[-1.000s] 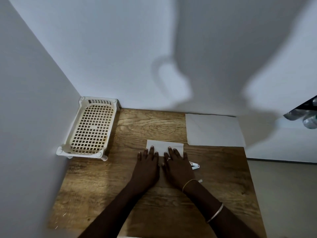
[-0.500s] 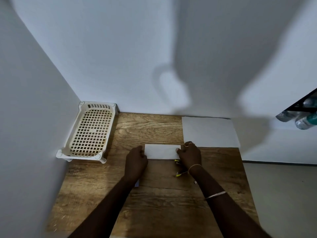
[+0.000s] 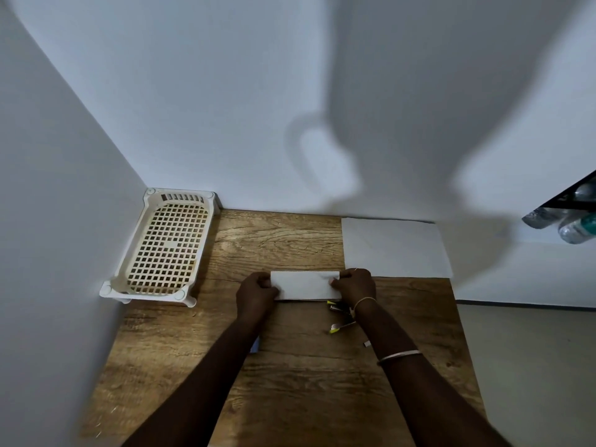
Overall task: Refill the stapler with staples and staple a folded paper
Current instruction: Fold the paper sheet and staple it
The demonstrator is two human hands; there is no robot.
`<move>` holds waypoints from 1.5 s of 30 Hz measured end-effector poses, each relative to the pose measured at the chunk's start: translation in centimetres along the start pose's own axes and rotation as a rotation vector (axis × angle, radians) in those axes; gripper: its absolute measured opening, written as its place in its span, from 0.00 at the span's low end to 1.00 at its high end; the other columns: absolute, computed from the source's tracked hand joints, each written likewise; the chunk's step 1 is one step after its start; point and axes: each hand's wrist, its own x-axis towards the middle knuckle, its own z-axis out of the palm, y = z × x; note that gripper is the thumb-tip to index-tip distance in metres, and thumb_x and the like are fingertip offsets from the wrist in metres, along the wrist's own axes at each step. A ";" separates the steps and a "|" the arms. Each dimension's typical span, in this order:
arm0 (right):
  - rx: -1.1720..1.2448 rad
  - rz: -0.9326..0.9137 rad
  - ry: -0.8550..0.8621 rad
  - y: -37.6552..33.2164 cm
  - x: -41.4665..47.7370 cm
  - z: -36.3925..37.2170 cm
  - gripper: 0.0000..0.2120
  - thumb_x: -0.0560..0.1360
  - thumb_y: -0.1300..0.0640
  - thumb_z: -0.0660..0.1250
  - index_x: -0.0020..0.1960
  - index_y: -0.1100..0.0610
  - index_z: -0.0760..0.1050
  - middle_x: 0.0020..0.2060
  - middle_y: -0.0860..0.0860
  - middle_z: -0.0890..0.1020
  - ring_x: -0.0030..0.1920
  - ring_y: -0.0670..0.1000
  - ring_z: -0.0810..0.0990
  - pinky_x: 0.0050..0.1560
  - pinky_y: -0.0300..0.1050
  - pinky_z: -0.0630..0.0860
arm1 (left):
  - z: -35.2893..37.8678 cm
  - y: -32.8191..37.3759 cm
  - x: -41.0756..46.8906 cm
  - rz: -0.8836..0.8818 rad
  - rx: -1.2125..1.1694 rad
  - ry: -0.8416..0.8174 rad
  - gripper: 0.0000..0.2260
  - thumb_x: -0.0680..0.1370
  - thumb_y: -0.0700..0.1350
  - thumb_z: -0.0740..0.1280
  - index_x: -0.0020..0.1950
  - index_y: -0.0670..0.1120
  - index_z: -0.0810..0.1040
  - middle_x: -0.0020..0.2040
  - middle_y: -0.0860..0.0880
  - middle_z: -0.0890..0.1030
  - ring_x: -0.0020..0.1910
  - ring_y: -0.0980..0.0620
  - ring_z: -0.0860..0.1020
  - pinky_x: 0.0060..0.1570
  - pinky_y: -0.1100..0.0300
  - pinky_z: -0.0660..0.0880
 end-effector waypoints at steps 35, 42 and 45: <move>0.715 -0.244 -0.120 -3.8 -5.1 -9.0 0.04 0.77 0.56 0.72 0.51 0.54 0.80 0.39 0.48 0.86 0.40 0.46 0.85 0.38 0.44 0.83 | -3.6 8.5 -5.4 0.139 -0.732 -0.414 0.12 0.76 0.37 0.74 0.58 0.45 0.83 0.53 0.43 0.87 0.52 0.43 0.86 0.45 0.58 0.83; -0.005 -0.400 -0.101 3.1 -6.3 -6.2 0.17 0.73 0.57 0.76 0.60 0.53 0.79 0.51 0.47 0.84 0.55 0.46 0.82 0.57 0.40 0.77 | -3.8 8.4 -5.5 0.101 -0.759 -0.390 0.13 0.77 0.37 0.73 0.62 0.40 0.81 0.54 0.42 0.87 0.53 0.43 0.86 0.46 0.58 0.83; -0.429 -0.483 -0.202 5.0 -6.4 -5.3 0.31 0.67 0.47 0.78 0.68 0.51 0.76 0.62 0.50 0.79 0.64 0.50 0.75 0.64 0.44 0.72 | -3.8 8.4 -5.6 0.085 -0.773 -0.386 0.13 0.78 0.37 0.72 0.63 0.38 0.80 0.55 0.41 0.86 0.55 0.42 0.85 0.47 0.57 0.83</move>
